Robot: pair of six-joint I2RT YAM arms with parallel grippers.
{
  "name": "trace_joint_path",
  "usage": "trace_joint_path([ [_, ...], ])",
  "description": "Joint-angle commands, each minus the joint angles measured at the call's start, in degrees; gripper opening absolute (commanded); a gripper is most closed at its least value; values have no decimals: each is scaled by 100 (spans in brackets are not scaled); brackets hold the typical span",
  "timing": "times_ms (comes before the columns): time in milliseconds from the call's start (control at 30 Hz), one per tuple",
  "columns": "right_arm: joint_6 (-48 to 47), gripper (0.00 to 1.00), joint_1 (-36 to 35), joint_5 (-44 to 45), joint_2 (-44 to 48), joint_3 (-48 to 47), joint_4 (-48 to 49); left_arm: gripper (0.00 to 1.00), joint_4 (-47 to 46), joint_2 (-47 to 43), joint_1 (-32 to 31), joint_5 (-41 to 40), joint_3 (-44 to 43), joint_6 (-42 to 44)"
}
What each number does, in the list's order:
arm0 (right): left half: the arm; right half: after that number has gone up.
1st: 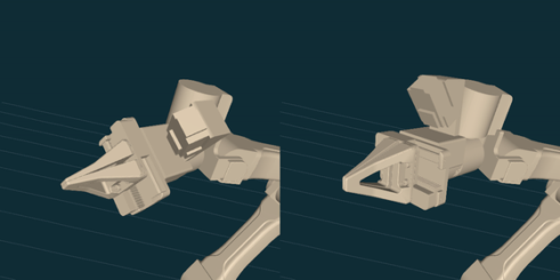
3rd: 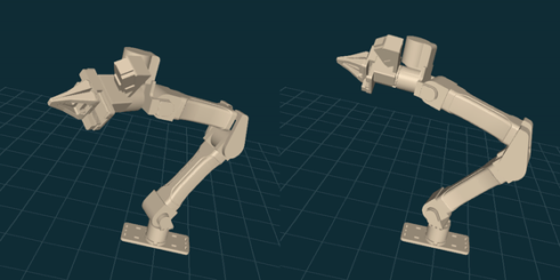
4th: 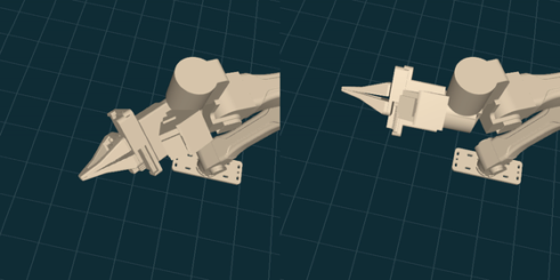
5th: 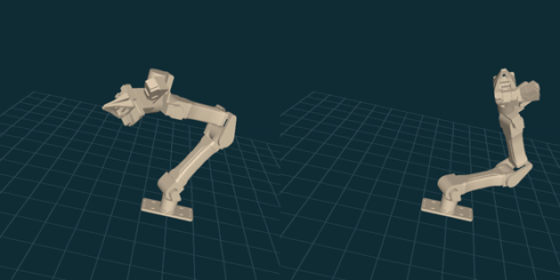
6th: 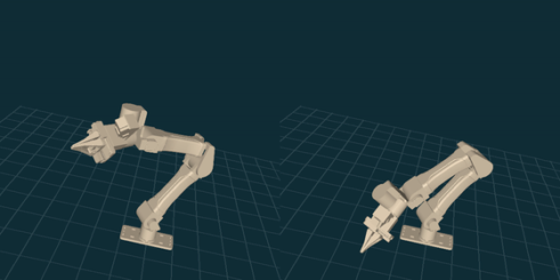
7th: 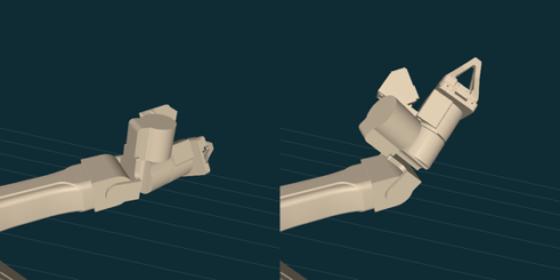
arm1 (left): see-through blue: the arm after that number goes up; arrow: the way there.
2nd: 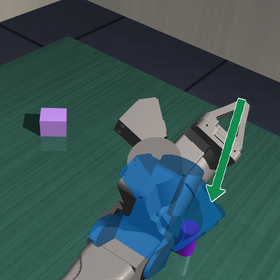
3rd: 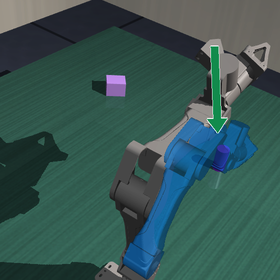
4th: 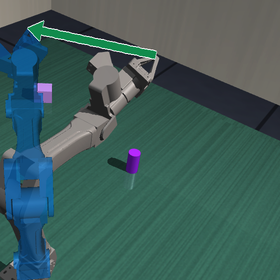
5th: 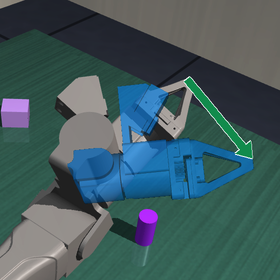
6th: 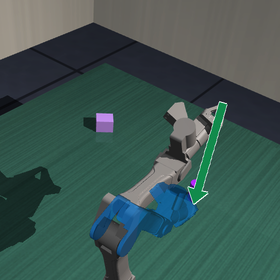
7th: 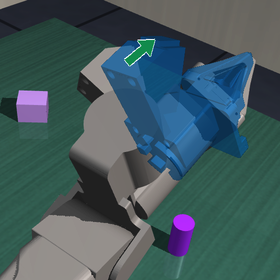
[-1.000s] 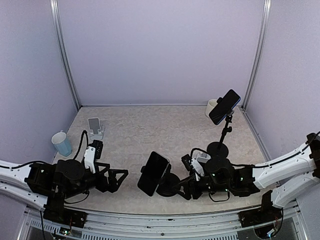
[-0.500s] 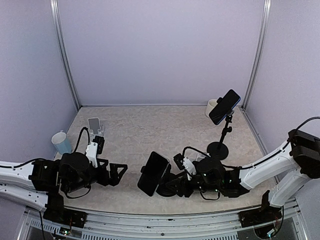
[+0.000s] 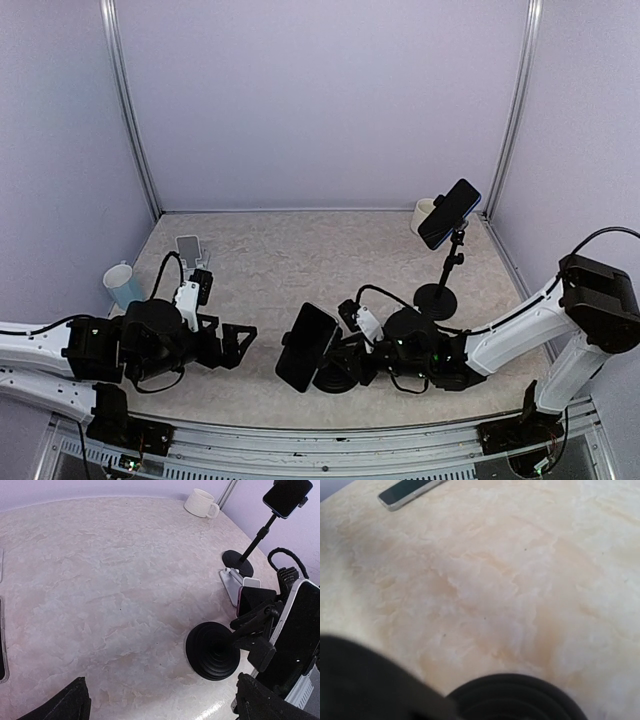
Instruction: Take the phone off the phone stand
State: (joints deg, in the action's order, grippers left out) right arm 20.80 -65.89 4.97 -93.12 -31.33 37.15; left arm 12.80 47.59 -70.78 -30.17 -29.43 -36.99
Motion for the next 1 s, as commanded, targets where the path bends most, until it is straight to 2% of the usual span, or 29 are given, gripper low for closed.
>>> trace_joint_path([
  [0, -474, 35, 41, 333, -148, -194, 262, 99, -261, 28, 108, 164, -89, 128],
  [133, -800, 29, 53, 322, -248, -257, 470, 99, -260, 64, 138, 229, -66, 146],
  [233, -985, 16, 65, 313, -344, -349, 592, 99, -264, 53, 193, 238, -56, 159],
  [433, -1382, 6, 359, 116, -492, -632, 818, 99, -324, 24, 355, 326, 27, 183],
  [700, -2200, 2, 1118, -759, -935, -1456, 819, 99, -164, -200, 592, 404, 65, 246],
  [967, -2491, 2, 1755, -1892, -1775, -2683, 502, 99, -239, -124, 1176, 842, 28, 459],
])
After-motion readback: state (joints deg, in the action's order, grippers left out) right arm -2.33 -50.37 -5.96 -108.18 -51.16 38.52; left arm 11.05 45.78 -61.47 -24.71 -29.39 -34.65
